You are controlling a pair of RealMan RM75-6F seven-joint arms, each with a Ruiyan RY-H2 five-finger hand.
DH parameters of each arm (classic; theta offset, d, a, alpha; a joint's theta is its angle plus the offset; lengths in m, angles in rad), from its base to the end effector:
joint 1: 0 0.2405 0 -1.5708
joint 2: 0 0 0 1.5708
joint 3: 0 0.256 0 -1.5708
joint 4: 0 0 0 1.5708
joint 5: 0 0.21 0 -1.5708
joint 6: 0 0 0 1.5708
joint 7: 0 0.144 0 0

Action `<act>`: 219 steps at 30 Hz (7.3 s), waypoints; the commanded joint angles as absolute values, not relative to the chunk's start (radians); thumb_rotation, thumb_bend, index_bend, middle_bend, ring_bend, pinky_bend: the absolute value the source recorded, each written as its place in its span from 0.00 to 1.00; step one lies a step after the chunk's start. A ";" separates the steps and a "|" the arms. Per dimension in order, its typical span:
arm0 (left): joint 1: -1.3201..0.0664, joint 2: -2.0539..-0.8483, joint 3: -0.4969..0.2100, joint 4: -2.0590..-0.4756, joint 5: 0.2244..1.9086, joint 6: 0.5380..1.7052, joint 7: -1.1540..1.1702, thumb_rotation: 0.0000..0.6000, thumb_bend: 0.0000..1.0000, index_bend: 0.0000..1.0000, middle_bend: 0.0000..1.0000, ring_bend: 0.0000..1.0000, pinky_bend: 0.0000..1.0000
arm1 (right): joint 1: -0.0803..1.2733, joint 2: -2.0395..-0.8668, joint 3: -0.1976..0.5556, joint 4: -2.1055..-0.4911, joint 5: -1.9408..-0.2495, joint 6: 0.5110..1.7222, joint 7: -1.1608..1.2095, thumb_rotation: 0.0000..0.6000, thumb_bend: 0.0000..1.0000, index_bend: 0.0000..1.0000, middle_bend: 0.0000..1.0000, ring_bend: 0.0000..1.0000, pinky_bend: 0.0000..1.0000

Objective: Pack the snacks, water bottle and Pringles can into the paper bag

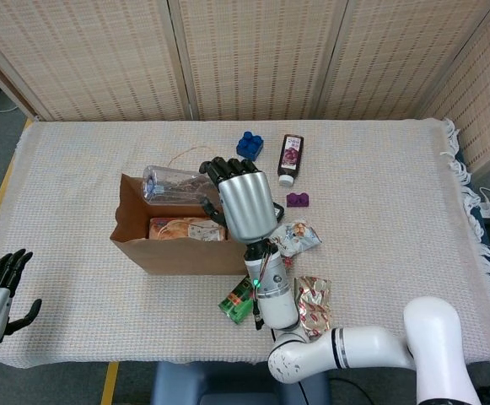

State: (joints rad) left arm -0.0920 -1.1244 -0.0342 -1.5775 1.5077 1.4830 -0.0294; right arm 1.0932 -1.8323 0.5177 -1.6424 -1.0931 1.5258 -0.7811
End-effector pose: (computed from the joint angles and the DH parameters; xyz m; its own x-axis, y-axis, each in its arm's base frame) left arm -0.3164 0.1805 0.1580 0.3964 0.0152 0.9180 0.9180 -0.0201 -0.3961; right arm 0.0748 -0.3346 0.0371 0.0911 0.3193 0.9433 -0.8765 -0.4239 0.2281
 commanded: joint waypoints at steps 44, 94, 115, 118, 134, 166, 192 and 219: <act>-0.090 -1.123 -0.033 -1.577 1.507 1.483 -0.036 1.00 0.37 0.00 0.00 0.00 0.00 | 1.102 -1.885 0.588 -1.664 -0.938 1.451 -0.838 1.00 0.20 0.00 0.10 0.01 0.18; -0.089 -1.133 -0.042 -1.593 1.490 1.486 0.016 1.00 0.37 0.00 0.00 0.00 0.00 | 0.576 -1.059 -0.143 -1.835 -1.684 0.868 -0.453 1.00 0.04 0.00 0.10 0.00 0.11; -0.090 -1.128 -0.039 -1.588 1.498 1.482 -0.008 1.00 0.37 0.00 0.00 0.00 0.00 | 0.595 -1.238 -0.099 -1.770 -1.511 0.767 -0.620 0.92 0.03 0.00 0.00 0.00 0.00; -0.090 -1.127 -0.039 -1.588 1.499 1.483 -0.010 1.00 0.37 0.00 0.00 0.00 0.00 | 0.595 -1.257 -0.098 -1.761 -1.462 0.752 -0.656 0.94 0.03 0.00 0.00 0.00 0.00; -0.090 -1.127 -0.038 -1.588 1.499 1.483 -0.013 1.00 0.37 0.00 0.00 0.00 0.00 | 0.562 -1.210 -0.116 -1.787 -1.547 0.886 -0.544 1.00 0.49 0.61 0.57 0.62 0.78; -0.092 -1.127 -0.040 -1.591 1.497 1.481 -0.007 1.00 0.37 0.00 0.00 0.00 0.00 | 0.728 -1.428 0.482 -1.960 -1.223 1.432 -0.648 1.00 0.49 0.60 0.57 0.61 0.76; -0.091 -1.120 -0.034 -1.581 1.506 1.480 -0.047 1.00 0.37 0.00 0.00 0.00 0.00 | 1.067 -1.879 0.514 -1.674 -0.962 1.416 -0.972 1.00 0.26 0.09 0.33 0.21 0.46; -0.088 -1.125 -0.036 -1.585 1.500 1.484 -0.022 1.00 0.37 0.00 0.00 0.00 0.00 | 0.854 -1.494 0.472 -2.052 -0.927 1.438 -0.877 1.00 0.12 0.00 0.10 0.01 0.22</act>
State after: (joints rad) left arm -0.0885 -1.1251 -0.0360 -1.5847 1.5001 1.4839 -0.0218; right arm 0.8892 -1.5496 0.4861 -2.0067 -0.9394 1.4547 -0.8959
